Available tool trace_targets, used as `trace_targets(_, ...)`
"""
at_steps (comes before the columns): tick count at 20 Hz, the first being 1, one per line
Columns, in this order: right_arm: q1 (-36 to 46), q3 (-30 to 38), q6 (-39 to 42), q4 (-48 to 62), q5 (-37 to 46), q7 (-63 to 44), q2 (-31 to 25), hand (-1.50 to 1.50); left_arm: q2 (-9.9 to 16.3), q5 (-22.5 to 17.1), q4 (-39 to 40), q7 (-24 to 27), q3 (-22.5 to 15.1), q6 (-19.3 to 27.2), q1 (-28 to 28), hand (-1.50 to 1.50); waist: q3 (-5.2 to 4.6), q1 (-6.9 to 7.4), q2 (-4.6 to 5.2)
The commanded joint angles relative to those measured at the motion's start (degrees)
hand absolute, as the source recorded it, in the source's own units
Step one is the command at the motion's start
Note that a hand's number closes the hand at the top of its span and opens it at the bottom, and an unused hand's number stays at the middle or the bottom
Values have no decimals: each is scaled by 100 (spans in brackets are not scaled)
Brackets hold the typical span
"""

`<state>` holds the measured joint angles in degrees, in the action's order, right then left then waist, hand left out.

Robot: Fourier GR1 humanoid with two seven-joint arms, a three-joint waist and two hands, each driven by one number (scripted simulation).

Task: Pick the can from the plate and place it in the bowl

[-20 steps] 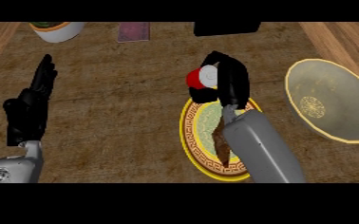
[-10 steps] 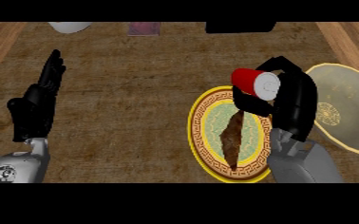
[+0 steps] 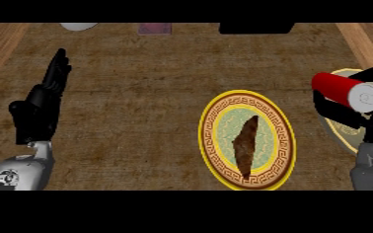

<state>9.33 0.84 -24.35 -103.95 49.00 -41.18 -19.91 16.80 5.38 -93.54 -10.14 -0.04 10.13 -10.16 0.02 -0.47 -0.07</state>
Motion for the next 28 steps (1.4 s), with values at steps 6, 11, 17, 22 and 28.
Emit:
trace_targets(6, -142, 835, -456, 1896, 204, 1186, -705, 150, -67, 110, -76, 79, -4, -60, 24, 0, 1, 86, 17)
trace_targets(11, 787, 1418, -984, 4080, -389, 2292, -920, 150, -293, 205, 416, 292, -76, -36, -298, 0, 5, 116, 39)
trace_targets(17, 1187, 2106, -609, 5586, -1888, 3712, -917, -150, -84, 75, 143, -9, 96, -234, -328, 0, 15, 161, 48)
trace_targets(22, 1745, 2578, -31, 6368, -2712, 5068, -1097, -150, -326, 318, 78, -150, -83, -11, -454, 0, 15, 145, 42)
trace_targets(28, 1631, 3269, 143, 6656, -3513, 6296, -1240, -150, -303, 349, -81, -285, -64, -107, -301, 0, 8, 84, 18)
